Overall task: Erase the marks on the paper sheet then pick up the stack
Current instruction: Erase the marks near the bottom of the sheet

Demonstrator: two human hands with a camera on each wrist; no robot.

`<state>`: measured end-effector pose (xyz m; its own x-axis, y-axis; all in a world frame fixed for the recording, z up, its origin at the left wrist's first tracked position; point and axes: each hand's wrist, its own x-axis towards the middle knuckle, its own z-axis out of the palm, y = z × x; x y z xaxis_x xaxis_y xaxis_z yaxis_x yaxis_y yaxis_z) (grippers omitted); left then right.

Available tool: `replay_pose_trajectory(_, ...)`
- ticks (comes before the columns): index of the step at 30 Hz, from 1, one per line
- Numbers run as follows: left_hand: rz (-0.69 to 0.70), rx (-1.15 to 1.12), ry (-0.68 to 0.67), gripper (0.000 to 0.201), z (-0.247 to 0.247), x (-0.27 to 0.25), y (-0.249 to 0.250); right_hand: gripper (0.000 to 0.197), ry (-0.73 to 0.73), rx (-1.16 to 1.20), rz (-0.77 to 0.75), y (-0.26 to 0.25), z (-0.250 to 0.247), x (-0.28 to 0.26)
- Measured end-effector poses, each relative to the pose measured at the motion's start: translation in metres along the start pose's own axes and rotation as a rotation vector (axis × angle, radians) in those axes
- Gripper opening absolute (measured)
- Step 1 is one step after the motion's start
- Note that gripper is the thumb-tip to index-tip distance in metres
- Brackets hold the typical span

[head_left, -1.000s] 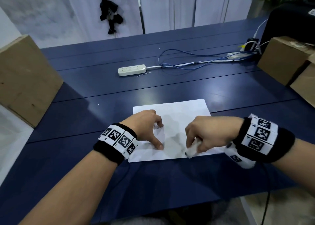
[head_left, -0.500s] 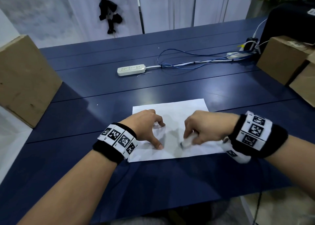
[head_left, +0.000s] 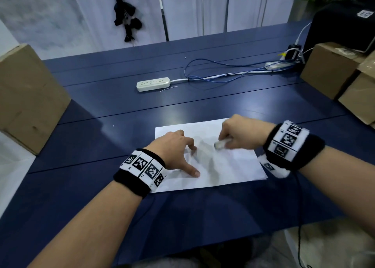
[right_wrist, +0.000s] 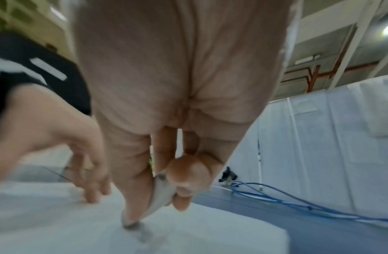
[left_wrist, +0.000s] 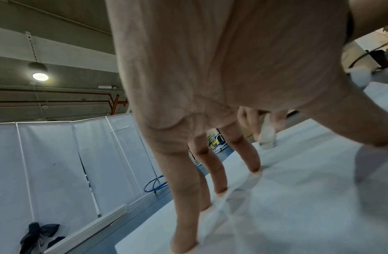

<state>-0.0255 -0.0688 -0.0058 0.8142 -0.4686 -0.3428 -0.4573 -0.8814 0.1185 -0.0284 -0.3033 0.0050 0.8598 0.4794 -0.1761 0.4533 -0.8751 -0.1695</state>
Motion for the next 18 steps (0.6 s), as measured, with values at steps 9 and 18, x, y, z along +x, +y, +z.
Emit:
replay_pose_trajectory(9,0.002,0.048,0.0,0.082,-0.001,0.006,0.005,0.033,-0.233,0.037,-0.166,-0.019,0.009,-0.021)
replay_pose_trajectory(18,0.039,0.06,-0.005,0.071,0.001,0.009,0.005,0.027,-0.128,0.027,-0.089,-0.008,0.001,-0.013)
